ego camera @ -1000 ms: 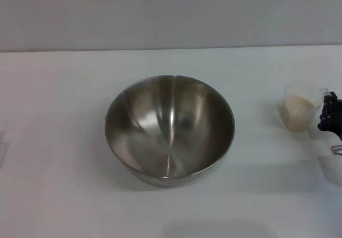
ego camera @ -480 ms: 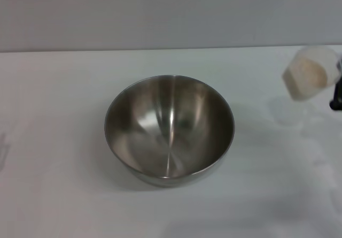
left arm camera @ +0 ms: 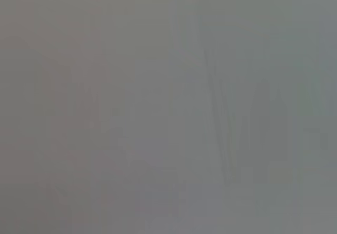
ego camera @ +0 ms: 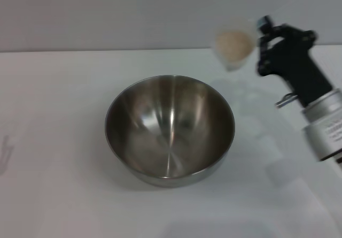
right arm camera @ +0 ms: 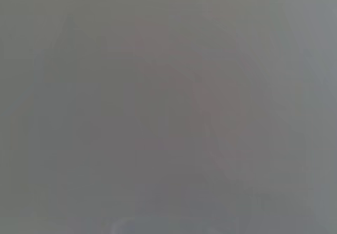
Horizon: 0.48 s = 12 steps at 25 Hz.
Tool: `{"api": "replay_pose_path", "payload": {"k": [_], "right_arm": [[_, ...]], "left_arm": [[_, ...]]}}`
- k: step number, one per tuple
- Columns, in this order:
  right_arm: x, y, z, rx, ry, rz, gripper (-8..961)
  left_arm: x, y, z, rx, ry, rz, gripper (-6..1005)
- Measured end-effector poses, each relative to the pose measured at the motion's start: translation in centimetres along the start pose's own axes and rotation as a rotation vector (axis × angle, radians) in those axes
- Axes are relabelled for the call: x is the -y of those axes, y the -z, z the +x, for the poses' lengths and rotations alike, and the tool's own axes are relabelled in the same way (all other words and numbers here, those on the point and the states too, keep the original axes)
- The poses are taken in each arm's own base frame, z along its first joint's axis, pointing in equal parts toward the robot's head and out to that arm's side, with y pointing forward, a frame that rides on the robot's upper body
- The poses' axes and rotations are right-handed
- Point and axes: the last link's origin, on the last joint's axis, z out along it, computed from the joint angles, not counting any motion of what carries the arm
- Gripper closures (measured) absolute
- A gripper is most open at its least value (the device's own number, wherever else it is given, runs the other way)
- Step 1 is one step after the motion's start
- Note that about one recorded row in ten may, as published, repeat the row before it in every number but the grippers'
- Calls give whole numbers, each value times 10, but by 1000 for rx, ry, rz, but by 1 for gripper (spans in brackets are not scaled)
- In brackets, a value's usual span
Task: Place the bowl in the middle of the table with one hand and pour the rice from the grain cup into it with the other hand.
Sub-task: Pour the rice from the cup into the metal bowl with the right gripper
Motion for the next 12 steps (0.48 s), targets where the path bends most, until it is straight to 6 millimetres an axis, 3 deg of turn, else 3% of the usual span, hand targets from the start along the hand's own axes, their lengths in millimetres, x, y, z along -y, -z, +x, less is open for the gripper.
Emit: {"api": "replay_pose_path", "payload": {"k": [1,3,6,12], "right_arm": [[-14,-6,-3,1,81,-44,931],[-21,-9,-4,-2,140,-61,929],[-48,-14,-6,-32,417,-114,926],[-68,-10,-16,-2,671,-127,921]], "left_arm": [[-1,0,0,1,0,-5,188],[-1,0,0,1,0,-7,188],[-2,-1,0,1,0,-10,188],[-3,-2,0,1,2,-16,188]]}}
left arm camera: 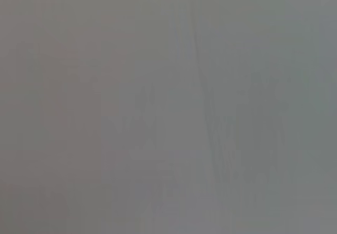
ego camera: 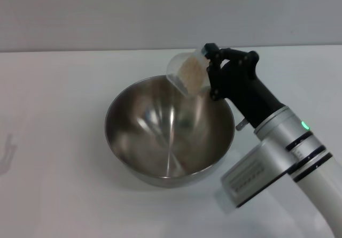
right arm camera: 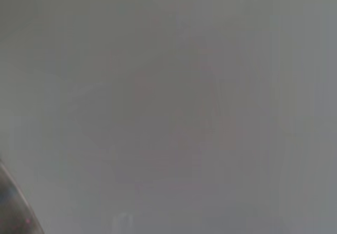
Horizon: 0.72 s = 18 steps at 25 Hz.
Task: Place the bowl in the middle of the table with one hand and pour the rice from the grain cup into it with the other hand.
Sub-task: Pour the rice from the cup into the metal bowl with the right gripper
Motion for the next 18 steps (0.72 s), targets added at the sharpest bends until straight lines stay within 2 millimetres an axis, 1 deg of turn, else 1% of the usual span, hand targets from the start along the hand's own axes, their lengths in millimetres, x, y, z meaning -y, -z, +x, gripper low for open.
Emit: {"api": "replay_pose_path", "payload": {"k": [1,2,3,4,5,6,7,8,9,10,13,15,16,17,18], "right_arm": [[-3,3,-8,12,100,3,920],[-3,3,-8,12,100,3,919],[-4,5,-12,19,156,5,918],[-6,7,-19,33,251,10,917],[-6,7,-19,33,251,10,916],[-7,9,-24,50,331,11,915],[-8,9,-26,60,367,12,914],[-8,9,-26,60,367,12,913],[-9,12,-30,86,447,18,912],[-9,12,-30,86,447,18,912],[-9,14,-37,124,552,45,909],[-9,14,-41,131,648,61,907],[-9,14,-43,127,754,69,906],[-9,14,-43,127,754,69,905],[-9,14,-44,127,807,71,904]], "left_arm": [[0,0,0,0,0,-1,188],[0,0,0,-1,0,-2,188],[-1,0,0,-1,0,-3,188],[-1,-1,0,-1,0,-6,188],[-1,-1,0,-1,0,-6,188],[-1,-1,0,-1,1,-7,188],[-2,-1,0,-1,1,-7,188],[-2,-1,0,-1,1,-8,188],[-2,-1,0,-2,1,-8,188],[-2,-1,0,-2,1,-8,188],[-2,-1,0,-1,1,-8,188],[-1,-1,0,-1,0,-7,188],[-1,-1,0,-1,0,-7,188],[-1,-1,0,-1,0,-7,188],[-2,-1,0,-1,1,-8,188]]}}
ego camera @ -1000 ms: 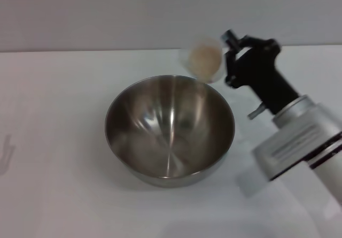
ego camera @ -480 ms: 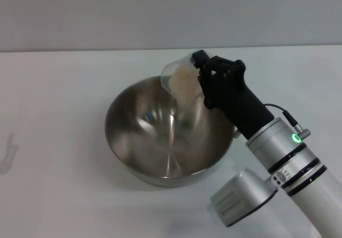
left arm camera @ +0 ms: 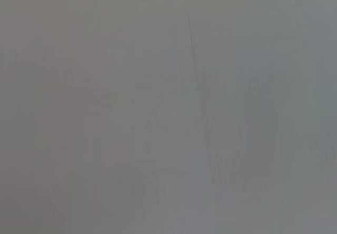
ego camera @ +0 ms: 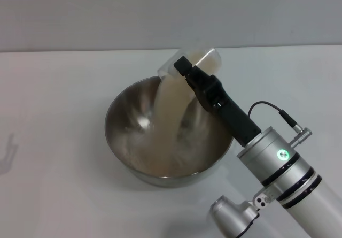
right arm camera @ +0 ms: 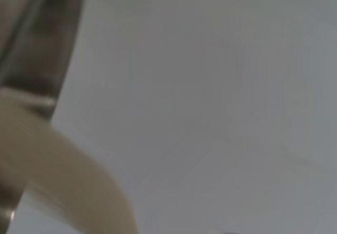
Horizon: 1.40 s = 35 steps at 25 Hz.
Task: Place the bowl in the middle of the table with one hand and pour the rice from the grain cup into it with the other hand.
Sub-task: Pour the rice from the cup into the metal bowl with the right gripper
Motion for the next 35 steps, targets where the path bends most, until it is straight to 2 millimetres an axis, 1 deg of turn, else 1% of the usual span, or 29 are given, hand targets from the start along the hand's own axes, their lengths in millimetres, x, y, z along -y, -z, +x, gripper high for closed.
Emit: {"api": "replay_pose_path", "payload": {"k": [1,2,5,7,8,10,11,14,16,23,27,30,31,32,33,34,35], "right_arm": [[1,-1,-2,5,66,2,903],[1,-1,-2,5,66,2,902],[1,-1,-3,12,170,3,900],[1,0,-7,33,261,6,898],[1,0,-7,33,261,6,897],[0,2,-10,49,321,7,895],[0,4,-13,66,380,11,894],[0,5,-16,80,422,15,891],[-2,5,-17,95,490,11,889],[-2,4,-21,125,526,24,883],[-1,2,-20,116,512,23,879],[-1,3,-18,101,466,17,876],[-1,4,-17,90,423,10,875],[-1,4,-17,90,423,10,875],[1,3,-14,70,348,10,874],[1,3,-14,70,348,10,873],[3,2,-13,55,292,14,872]], "left_arm": [[0,0,0,0,0,0,188],[0,0,0,0,0,0,188],[0,0,0,0,0,0,188],[0,-1,0,-1,0,-1,188],[0,-1,0,-2,0,-1,188],[0,-1,0,-2,0,-1,188],[-1,-1,0,-2,0,-2,188],[-1,-1,0,-2,1,-4,188],[-2,-2,0,-1,1,-8,188],[-3,-2,0,0,2,-13,188],[-3,-2,0,0,2,-14,188],[-3,-2,0,0,2,-14,188],[-3,-2,0,0,2,-14,188],[-3,-2,0,0,2,-14,188],[-3,-2,0,-1,3,-14,188],[-3,-2,0,-1,3,-14,188],[-3,-2,0,-1,3,-14,188]]}}
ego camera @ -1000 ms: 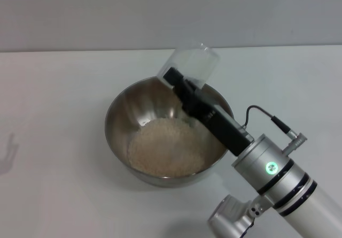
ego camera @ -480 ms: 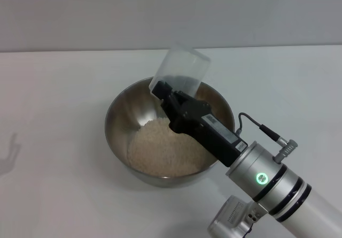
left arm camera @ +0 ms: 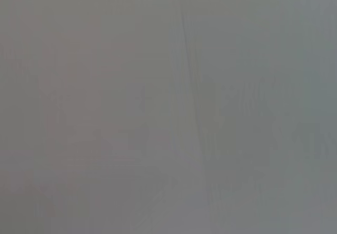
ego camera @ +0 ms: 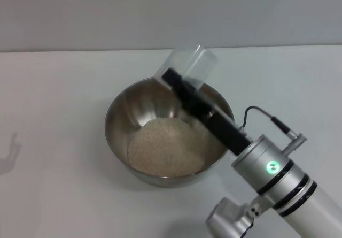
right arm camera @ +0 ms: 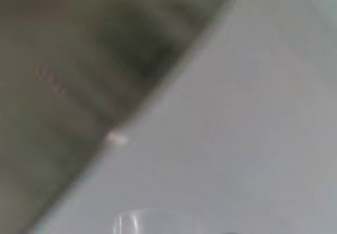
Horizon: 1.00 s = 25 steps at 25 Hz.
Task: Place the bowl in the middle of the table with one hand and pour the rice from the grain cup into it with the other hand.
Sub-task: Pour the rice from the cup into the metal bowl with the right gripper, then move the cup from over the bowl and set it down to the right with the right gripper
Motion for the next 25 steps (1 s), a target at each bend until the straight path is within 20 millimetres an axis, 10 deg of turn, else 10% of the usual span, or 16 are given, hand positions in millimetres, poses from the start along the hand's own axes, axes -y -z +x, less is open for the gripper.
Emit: {"api": "replay_pose_path", "payload": {"k": [15,21,25], "right_arm": [[5,15,44,-358,-1227,186,858],[-29,53,71,-519,-1815,338,852],[-48,72,79,-570,-1908,339,849]], "left_arm": [[-1,-1,1,-5,3,-1,188],[-1,-1,1,-3,3,-2,188],[-1,0,0,-2,3,-3,188]]}}
